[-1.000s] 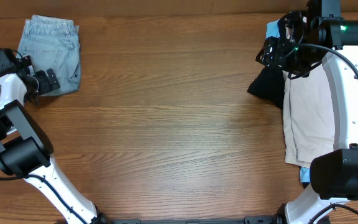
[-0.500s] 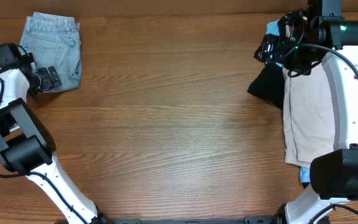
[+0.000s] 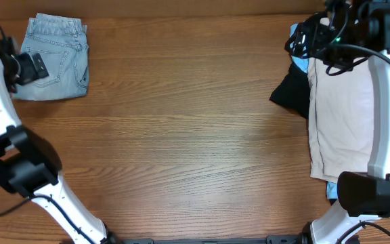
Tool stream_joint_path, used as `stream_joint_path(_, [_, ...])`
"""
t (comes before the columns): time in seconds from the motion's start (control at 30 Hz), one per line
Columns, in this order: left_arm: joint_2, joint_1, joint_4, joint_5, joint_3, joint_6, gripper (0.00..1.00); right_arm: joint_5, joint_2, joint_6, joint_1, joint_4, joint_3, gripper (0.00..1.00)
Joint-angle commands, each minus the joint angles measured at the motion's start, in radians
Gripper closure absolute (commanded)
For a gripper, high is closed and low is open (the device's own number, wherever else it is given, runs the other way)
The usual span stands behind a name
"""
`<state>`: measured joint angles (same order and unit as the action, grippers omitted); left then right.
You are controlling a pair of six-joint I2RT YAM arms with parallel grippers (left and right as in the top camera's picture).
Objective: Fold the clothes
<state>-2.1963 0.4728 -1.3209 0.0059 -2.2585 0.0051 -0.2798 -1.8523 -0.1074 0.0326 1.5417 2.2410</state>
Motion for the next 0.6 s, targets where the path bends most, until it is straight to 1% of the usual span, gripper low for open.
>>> stream_joint_path(0.0, [0.142, -0.023, -0.046, 0.026, -0.069, -0.014, 0.0, 0.01, 0.064, 0.011, -0.001, 0.047, 0.092, 0.0])
stream_joint_path(0.17, [0.214, -0.025, -0.055, 0.028, -0.069, -0.013, 0.0, 0.01, 0.18, 0.011, -0.005, 0.105, 0.127, 0.0])
stream_joint_path(0.3, [0.217, -0.025, -0.056, 0.028, -0.069, -0.013, 0.0, 0.011, 0.288, 0.011, -0.005, 0.152, 0.127, 0.0])
stream_joint_path(0.57, [0.214, -0.024, -0.056, 0.028, -0.069, -0.013, 0.0, -0.011, 0.454, 0.0, -0.005, 0.152, 0.127, 0.0])
